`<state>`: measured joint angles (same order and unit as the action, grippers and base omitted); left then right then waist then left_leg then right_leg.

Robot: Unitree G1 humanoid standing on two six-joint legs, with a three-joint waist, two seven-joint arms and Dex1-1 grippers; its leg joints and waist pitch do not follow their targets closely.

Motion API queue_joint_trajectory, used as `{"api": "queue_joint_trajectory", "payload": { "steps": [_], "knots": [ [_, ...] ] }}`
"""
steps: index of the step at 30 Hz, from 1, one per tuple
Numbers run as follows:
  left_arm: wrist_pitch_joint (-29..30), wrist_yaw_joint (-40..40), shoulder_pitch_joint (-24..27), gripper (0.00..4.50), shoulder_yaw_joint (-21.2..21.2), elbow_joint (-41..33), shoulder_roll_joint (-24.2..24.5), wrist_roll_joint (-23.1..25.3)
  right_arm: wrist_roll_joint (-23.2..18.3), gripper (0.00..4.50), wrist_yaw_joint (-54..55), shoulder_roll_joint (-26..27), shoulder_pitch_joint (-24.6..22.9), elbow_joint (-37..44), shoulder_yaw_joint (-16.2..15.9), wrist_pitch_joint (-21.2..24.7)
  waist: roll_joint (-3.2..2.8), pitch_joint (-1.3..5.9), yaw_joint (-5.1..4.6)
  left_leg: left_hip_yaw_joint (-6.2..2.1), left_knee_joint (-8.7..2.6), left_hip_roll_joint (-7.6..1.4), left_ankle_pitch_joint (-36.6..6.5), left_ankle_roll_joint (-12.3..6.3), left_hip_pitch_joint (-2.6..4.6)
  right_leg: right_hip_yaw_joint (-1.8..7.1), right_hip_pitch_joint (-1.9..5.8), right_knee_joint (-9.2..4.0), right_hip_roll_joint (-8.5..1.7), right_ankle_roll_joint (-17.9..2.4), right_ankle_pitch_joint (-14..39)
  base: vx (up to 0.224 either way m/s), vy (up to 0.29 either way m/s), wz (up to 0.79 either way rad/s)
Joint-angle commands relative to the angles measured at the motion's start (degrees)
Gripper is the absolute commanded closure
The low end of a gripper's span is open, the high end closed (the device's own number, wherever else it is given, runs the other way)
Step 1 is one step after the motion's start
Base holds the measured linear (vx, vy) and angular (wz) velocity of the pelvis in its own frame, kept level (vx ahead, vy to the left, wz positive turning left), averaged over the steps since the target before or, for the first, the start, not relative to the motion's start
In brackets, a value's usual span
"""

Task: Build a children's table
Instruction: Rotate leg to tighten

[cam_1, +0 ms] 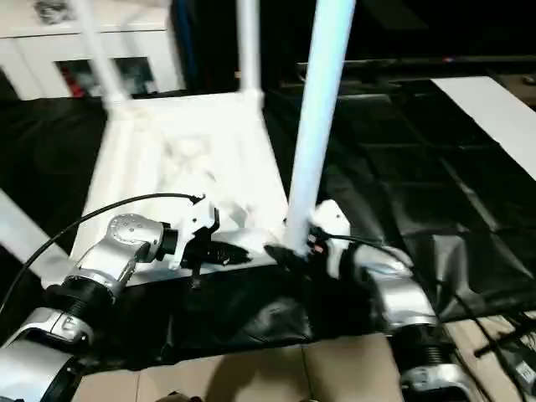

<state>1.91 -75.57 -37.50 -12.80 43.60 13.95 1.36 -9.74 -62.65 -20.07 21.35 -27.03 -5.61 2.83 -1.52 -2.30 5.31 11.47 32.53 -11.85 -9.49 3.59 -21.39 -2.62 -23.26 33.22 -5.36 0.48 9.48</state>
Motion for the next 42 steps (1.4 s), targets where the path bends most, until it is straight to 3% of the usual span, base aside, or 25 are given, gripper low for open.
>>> {"api": "queue_joint_trajectory", "payload": {
  "steps": [1, 6, 16, 23, 28, 29, 31, 33, 36, 38, 39, 42],
  "knots": [
    [-1.74, -2.54, -2.91, 4.50, -0.83, 0.44, -1.07, -1.68, -1.05, 0.74, -5.69, -0.25, 0.90, 1.11, -3.65, 1.19, 0.96, 3.42, -0.06, -0.21, -3.22, -1.29, -13.46, -4.41, 0.91, 1.38, 2.68, -3.24, -2.23, -14.20, 11.60, 0.000, 0.000, 0.00],
    [-2.23, -4.37, -4.01, 4.50, -1.03, 2.11, -1.23, -1.79, -0.81, 1.35, -10.91, -1.12, 3.21, -1.35, -5.63, 2.73, 0.85, 3.56, 0.15, -0.27, -3.13, -1.38, -12.99, -4.30, 0.95, 1.35, 2.67, -2.94, -2.34, -15.16, 9.82, 0.000, 0.000, 0.00],
    [-3.01, -6.69, -4.16, 4.50, -1.40, 3.89, -1.20, -1.93, -1.10, 2.00, -15.36, -1.30, 4.22, -1.80, -7.47, 4.99, 1.05, 3.63, 0.64, -0.26, -2.97, -1.37, -11.47, -4.99, 0.93, 1.28, 2.76, -2.76, -2.40, -15.44, 8.91, 0.000, 0.000, 0.00],
    [-2.55, -6.91, -3.93, 4.50, -1.45, 4.18, -0.89, -1.34, -1.25, 2.10, -16.46, -0.30, 3.68, -2.05, -7.58, 5.91, 0.83, 3.63, 0.87, -0.33, -3.05, -1.38, -12.23, -4.11, 0.95, 1.33, 2.77, -2.86, -2.48, -14.94, 10.25, 0.000, 0.000, 0.00],
    [-0.56, -2.23, -2.90, 4.50, -0.88, 2.62, -2.54, -1.15, -3.39, 2.10, -10.88, 2.38, 1.28, -0.05, -4.88, 8.03, 0.59, 3.51, 0.96, -0.37, -3.18, -1.41, -13.16, -3.68, 1.02, 1.33, 2.71, -2.94, -2.44, -14.95, 10.57, 0.000, 0.000, 0.00],
    [0.40, 2.32, -2.60, 4.50, -0.40, 2.16, -4.07, -0.59, -2.75, 2.10, -3.90, 4.54, 0.65, -0.77, -2.64, 7.58, 0.63, 3.31, 0.89, -0.40, -3.43, -1.42, -14.90, -2.81, 1.10, 1.35, 2.61, -3.27, -2.49, -14.33, 13.32, 0.000, 0.000, 0.00],
    [0.95, 5.22, -2.45, 4.50, -0.12, 2.05, -5.31, -0.25, -1.46, 2.11, 1.96, 6.04, 0.57, -2.03, -1.21, 6.87, 0.56, 2.99, 0.69, -0.49, -3.71, -1.43, -17.21, -1.72, 1.27, 1.38, 2.35, -3.72, -2.61, -13.48, 17.29, 0.000, 0.000, 0.00],
    [1.57, 7.43, -2.34, 4.50, -0.01, 2.07, -6.51, 0.00, -0.04, 2.12, 7.06, 7.33, 0.61, -3.18, -0.26, 5.79, 0.63, 2.87, 0.23, -0.75, -3.83, -1.13, -19.75, -0.27, 1.66, 1.33, 2.09, -4.60, -2.75, -10.80, 24.91, 0.000, 0.000, 0.00],
    [2.89, 13.73, -2.30, 4.50, 0.50, 2.55, -9.55, 0.67, 2.37, 2.22, 19.68, 10.98, 1.06, -4.89, 2.06, 6.18, 0.89, 2.56, -1.12, -1.21, -4.13, -0.73, -21.69, 0.78, 1.23, 0.96, 2.09, -5.25, -2.64, -7.76, 30.92, 0.000, 0.000, 0.00],
    [3.95, 19.54, -2.46, 4.50, 1.08, 2.65, -12.21, 1.13, 3.83, 2.30, 31.99, 15.42, 1.99, -4.87, 4.82, 9.00, 0.32, 2.52, -1.82, -1.37, -4.22, -0.62, -23.01, 0.96, 1.55, 0.77, 1.72, -5.96, -2.52, -6.18, 33.56, 0.000, 0.000, 0.00],
    [4.24, 21.73, -2.51, 4.50, 1.36, 2.59, -13.14, 1.30, 4.51, 2.35, 35.36, 16.73, 2.40, -4.90, 5.27, 9.34, 0.54, 2.48, -2.40, -1.49, -4.13, -0.37, -23.84, 1.23, 1.66, 0.54, 1.44, -6.22, -2.45, -5.48, 35.47, 0.000, 0.000, 0.00],
    [4.80, 24.48, -1.95, 4.50, 0.61, 1.32, -14.72, 2.08, 5.53, 2.38, 42.76, 20.11, 3.26, -4.93, 6.63, 10.60, 0.33, 2.34, -3.30, -1.74, -3.90, -0.04, -26.66, 0.70, 2.00, 0.03, 0.88, -7.31, -2.29, -3.36, 39.53, 0.000, 0.000, 0.00]
  ]
}}
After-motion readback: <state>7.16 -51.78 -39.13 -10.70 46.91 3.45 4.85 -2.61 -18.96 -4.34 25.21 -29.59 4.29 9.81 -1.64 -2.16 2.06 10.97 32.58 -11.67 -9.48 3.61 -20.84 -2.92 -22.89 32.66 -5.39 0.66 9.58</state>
